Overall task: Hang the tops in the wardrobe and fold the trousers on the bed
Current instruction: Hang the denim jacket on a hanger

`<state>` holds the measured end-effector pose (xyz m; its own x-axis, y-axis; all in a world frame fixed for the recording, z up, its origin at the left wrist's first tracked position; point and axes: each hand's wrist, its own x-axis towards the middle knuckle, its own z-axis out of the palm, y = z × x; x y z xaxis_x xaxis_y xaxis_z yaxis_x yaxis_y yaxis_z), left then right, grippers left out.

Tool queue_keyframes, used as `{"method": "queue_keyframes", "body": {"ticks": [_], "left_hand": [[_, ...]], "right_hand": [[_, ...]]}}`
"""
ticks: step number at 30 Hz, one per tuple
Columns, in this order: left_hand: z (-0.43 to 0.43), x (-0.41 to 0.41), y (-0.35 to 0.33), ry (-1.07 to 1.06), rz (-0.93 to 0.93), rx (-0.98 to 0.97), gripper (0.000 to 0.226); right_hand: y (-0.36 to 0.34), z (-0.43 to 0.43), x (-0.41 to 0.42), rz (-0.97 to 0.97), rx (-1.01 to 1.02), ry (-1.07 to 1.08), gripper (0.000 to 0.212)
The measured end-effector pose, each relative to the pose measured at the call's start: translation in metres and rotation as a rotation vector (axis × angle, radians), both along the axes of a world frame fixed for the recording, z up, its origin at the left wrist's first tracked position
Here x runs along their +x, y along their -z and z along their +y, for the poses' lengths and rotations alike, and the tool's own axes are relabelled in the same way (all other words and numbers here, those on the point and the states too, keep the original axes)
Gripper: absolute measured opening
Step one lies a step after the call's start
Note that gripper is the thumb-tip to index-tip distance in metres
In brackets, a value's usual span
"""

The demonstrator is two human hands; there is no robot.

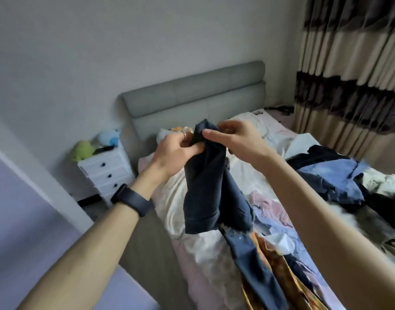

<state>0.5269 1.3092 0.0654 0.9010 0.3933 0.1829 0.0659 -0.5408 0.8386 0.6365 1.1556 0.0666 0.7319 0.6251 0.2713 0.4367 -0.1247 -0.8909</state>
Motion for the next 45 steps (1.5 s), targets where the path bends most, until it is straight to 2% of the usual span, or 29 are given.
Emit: {"method": "queue_keyframes", "body": {"ticks": [3, 8, 10, 13, 16, 18, 20, 23, 25, 28, 31, 33, 35, 38, 40, 43, 45], "left_hand": [[0.001, -0.051, -0.007, -0.196, -0.069, 0.040, 0.033], [0.013, -0.139, 0.020, -0.457, -0.196, -0.128, 0.023], [0.024, -0.179, 0.036, -0.574, -0.201, -0.152, 0.016], [0.036, -0.246, 0.067, -0.723, -0.131, -0.175, 0.020], [0.048, -0.316, 0.099, -0.841, -0.055, -0.233, 0.019], [0.052, -0.362, 0.105, -0.912, -0.030, -0.289, 0.033], [0.053, -0.403, 0.105, -0.924, -0.005, -0.362, 0.052], [0.054, -0.471, 0.100, -0.931, 0.016, -0.338, 0.039], [0.049, -0.507, 0.096, -0.941, 0.062, -0.349, 0.043], [0.034, -0.548, 0.093, -0.895, 0.069, -0.585, 0.030], [0.008, -0.577, 0.101, -0.966, -0.078, -0.837, 0.020], [-0.007, -0.589, 0.119, -1.200, -0.147, -0.756, 0.018], [-0.015, -0.591, 0.144, -1.420, -0.112, -0.601, 0.036], [-0.023, -0.574, 0.190, -1.500, 0.277, -0.400, 0.083], [-0.025, -0.553, 0.216, -1.588, 0.393, -0.326, 0.100], [-0.016, -0.525, 0.242, -1.857, 0.238, -0.194, 0.109], [-0.010, -0.520, 0.251, -2.009, 0.193, -0.137, 0.095]], "right_hand": [[0.004, 0.009, -0.043, -0.005, 0.110, 0.002, 0.050], [0.070, 0.004, -0.133, -0.118, 0.241, 0.030, 0.037], [0.101, 0.014, -0.172, -0.125, 0.156, -0.059, 0.046], [0.142, 0.048, -0.231, -0.180, -0.066, -0.200, 0.054], [0.158, 0.090, -0.278, -0.222, -0.100, -0.336, 0.027], [0.157, 0.117, -0.300, -0.165, -0.106, -0.450, 0.008], [0.152, 0.137, -0.313, -0.056, -0.090, -0.534, 0.007], [0.143, 0.171, -0.348, 0.008, -0.045, -0.694, 0.012], [0.140, 0.194, -0.378, 0.006, -0.029, -0.834, 0.012], [0.136, 0.230, -0.416, 0.022, -0.023, -1.036, 0.012], [0.138, 0.259, -0.443, 0.204, -0.019, -1.251, 0.012], [0.139, 0.272, -0.456, 0.326, -0.049, -1.355, 0.017], [0.134, 0.283, -0.466, 0.435, -0.089, -1.424, 0.031], [0.123, 0.297, -0.480, 0.673, -0.153, -1.478, 0.030], [0.118, 0.304, -0.488, 0.791, -0.211, -1.497, 0.026], [0.113, 0.310, -0.498, 0.827, -0.256, -1.552, 0.023], [0.112, 0.312, -0.502, 0.820, -0.299, -1.578, 0.023]]}}
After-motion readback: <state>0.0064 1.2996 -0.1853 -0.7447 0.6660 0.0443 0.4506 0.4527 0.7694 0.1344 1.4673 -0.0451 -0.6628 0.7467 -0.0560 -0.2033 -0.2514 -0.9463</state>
